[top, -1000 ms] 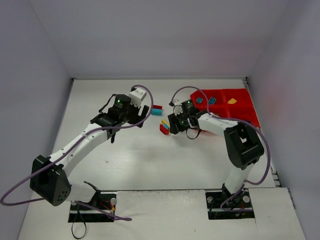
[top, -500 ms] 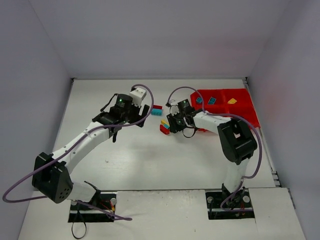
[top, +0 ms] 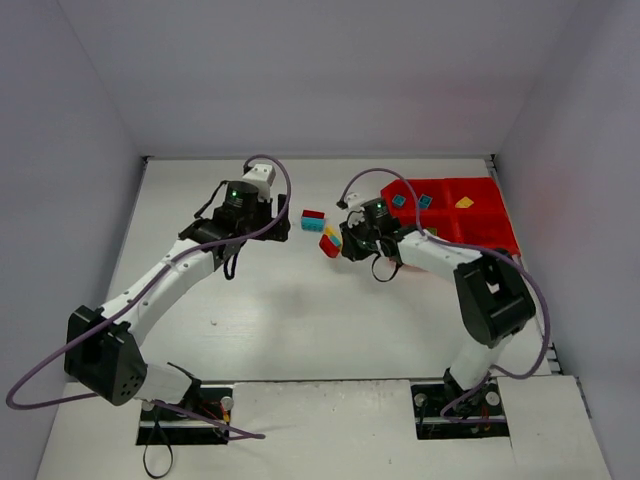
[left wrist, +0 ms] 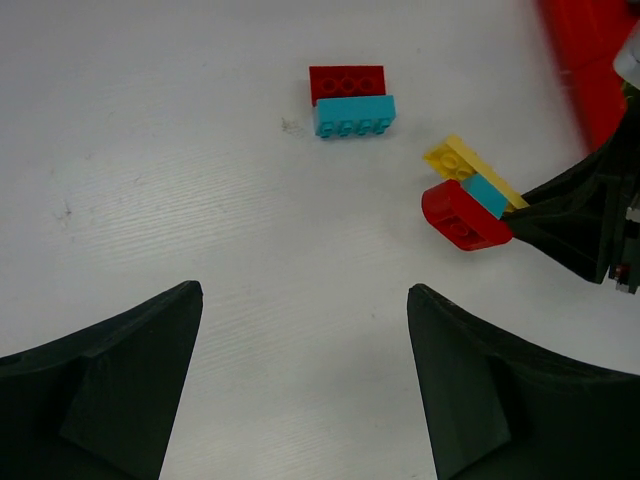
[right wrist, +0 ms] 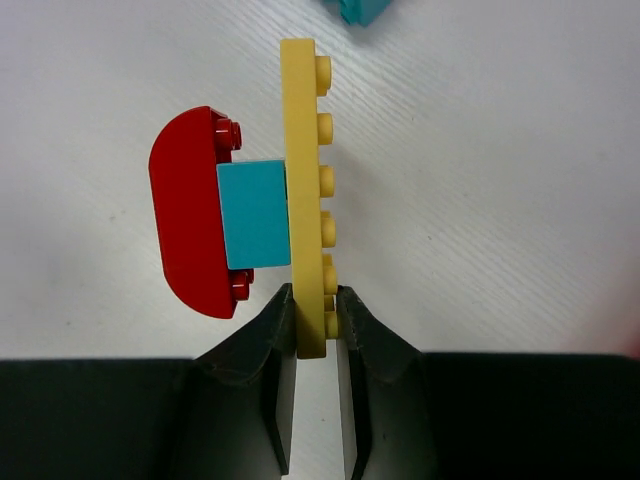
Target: Sort the legos into containers by color
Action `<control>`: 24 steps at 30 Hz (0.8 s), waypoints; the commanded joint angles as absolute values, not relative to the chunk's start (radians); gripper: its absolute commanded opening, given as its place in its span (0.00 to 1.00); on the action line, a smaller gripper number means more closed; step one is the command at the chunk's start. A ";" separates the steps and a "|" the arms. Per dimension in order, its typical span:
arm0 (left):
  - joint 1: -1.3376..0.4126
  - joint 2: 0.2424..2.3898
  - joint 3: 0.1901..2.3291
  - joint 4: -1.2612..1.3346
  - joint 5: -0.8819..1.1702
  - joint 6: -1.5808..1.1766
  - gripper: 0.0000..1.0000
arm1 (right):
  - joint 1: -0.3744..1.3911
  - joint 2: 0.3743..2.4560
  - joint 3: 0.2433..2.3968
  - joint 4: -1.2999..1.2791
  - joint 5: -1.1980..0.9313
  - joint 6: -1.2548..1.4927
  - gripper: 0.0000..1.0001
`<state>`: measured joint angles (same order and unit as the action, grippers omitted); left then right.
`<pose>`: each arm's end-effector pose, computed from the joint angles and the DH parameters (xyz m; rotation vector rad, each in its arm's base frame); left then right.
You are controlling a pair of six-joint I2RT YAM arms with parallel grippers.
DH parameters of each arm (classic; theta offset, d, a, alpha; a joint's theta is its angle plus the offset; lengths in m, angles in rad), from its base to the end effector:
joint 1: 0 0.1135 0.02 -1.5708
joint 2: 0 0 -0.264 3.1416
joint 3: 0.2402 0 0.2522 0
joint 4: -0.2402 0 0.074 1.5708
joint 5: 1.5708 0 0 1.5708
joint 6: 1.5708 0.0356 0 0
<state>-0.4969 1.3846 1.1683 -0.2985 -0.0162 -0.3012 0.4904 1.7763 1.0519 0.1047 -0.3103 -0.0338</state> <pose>0.2804 -0.1514 0.3250 0.1971 2.1105 -0.4645 0.3344 0.1909 0.1919 -0.7453 2.0906 0.5949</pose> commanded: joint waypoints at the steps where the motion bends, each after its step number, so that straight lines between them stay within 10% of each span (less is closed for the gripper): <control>1: -0.469 1.324 1.181 -0.196 0.086 -0.400 0.77 | 0.512 1.612 1.020 0.279 -0.314 0.000 0.00; 24: -0.486 1.373 1.147 0.109 0.491 -0.661 0.77 | 0.603 1.390 0.966 0.413 -0.264 0.037 0.00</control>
<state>-0.4770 1.3666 1.1290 0.0254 0.4686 -0.6407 0.5926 1.4433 0.9493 0.3138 -0.2729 0.0261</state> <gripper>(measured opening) 0.767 0.148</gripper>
